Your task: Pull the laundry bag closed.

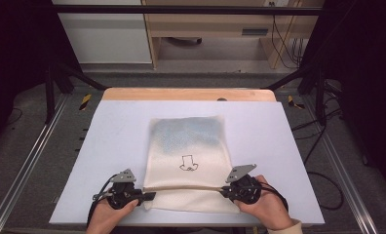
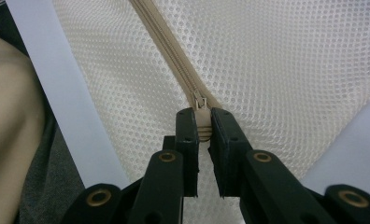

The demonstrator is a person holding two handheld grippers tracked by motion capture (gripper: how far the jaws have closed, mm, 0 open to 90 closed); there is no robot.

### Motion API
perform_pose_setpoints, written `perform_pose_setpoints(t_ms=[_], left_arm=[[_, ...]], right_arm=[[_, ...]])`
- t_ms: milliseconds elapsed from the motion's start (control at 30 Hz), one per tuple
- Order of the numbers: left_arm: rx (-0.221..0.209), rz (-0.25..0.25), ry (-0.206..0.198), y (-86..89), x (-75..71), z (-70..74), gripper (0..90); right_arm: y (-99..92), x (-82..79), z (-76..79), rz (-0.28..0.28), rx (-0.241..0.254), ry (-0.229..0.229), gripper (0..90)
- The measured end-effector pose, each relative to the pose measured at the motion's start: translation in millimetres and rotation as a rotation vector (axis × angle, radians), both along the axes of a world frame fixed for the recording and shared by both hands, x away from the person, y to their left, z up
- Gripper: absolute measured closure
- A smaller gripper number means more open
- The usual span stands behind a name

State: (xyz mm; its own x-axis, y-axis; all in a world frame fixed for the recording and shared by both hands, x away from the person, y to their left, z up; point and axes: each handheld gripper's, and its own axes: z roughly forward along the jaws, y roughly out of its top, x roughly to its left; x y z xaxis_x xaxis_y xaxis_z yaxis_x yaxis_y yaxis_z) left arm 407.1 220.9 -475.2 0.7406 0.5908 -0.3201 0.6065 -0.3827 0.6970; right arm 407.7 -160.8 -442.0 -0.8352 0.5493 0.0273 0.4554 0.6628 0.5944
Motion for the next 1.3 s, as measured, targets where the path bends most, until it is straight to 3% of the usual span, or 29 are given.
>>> perform_pose_setpoints(t_ms=[1300], left_arm=[[0.004,0.000,-0.013,0.1,-0.5,1.5,81.3]], right_arm=[[-8.1,-2.5,-3.3,-0.017,-0.001,0.003,81.9]])
